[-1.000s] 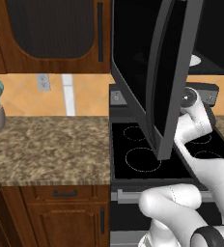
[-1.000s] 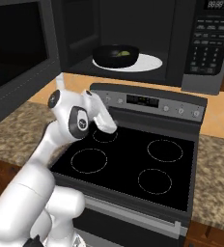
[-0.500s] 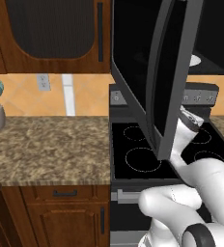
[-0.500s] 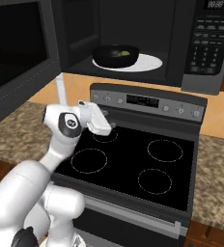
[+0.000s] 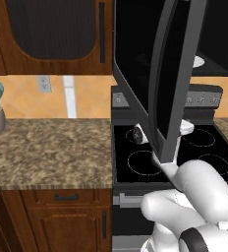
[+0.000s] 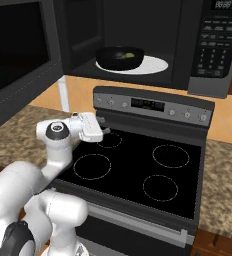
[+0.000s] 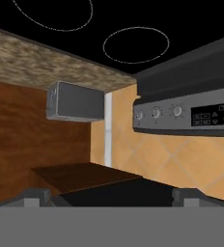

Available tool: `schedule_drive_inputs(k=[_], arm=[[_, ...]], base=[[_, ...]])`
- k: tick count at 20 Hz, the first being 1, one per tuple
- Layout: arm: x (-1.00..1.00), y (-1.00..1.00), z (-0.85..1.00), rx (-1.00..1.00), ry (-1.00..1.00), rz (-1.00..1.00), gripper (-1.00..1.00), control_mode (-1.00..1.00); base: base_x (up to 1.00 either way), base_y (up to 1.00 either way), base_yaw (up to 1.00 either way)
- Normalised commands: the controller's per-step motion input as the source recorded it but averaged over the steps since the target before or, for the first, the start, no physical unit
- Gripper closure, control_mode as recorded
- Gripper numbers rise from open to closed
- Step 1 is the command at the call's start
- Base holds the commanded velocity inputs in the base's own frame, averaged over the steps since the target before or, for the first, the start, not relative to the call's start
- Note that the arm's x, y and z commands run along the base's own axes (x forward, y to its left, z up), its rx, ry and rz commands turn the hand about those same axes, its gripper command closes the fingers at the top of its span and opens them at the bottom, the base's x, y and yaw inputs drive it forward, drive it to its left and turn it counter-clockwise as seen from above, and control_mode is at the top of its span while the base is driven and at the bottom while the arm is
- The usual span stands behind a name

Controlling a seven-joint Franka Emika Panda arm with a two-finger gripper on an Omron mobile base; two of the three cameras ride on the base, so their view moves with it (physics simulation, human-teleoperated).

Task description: Pick the lime from the sink and place it in the bowl. Then pick the bowl and place it in the microwave. Then close the microwave door and press the start button.

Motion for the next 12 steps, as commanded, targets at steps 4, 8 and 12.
schedule_drive_inputs(k=[4,8,12], arm=[[0.00,0.00,0.00,0.00,0.00,0.00,-1.00,-1.00],[0.00,0.05,0.00,-0.04,-0.02,0.01,-1.00,-1.00],[0.00,0.56,0.00,-0.21,-0.10,0.10,-1.00,-1.00]], base=[[0.00,0.00,0.00],[0.00,0.00,0.00],[0.00,0.00,0.00]])
